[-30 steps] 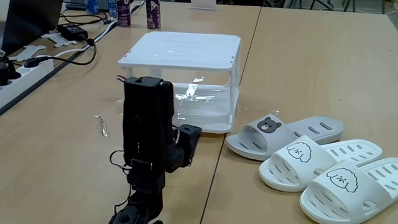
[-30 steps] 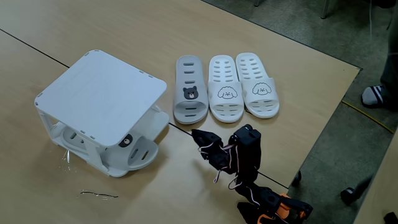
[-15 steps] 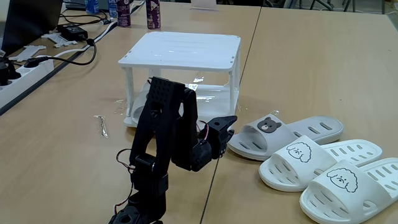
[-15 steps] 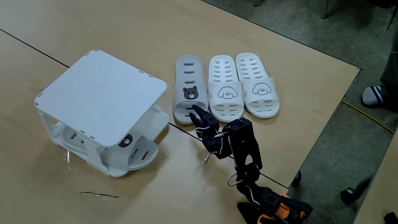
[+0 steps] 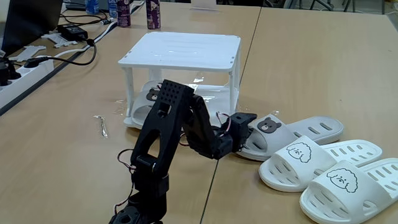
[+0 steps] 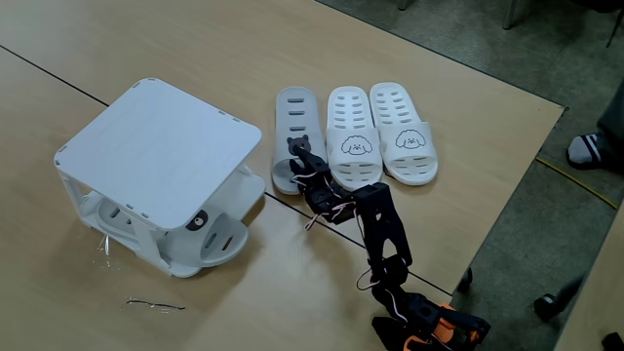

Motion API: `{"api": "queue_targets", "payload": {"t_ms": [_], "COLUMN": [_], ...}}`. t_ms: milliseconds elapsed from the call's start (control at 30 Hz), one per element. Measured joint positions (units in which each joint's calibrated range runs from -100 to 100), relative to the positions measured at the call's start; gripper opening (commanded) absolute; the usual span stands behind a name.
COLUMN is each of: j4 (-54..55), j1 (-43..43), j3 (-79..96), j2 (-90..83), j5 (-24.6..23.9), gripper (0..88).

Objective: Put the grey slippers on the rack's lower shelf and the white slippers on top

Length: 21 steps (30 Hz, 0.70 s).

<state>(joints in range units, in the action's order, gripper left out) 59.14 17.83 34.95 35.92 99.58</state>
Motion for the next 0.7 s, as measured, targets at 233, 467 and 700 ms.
{"api": "queue_targets", "payload": {"t_ms": [233, 467, 700], "j4": [-5.5, -13.8, -15.3], "j1": [2.0, 4.1, 3.9], "j3": [-13.8, -27.0, -28.6], "j2": [7.8, 11.5, 11.7], "j5": [0.0, 0.0, 0.0], "gripper": [15.8, 15.1, 0.8]}}
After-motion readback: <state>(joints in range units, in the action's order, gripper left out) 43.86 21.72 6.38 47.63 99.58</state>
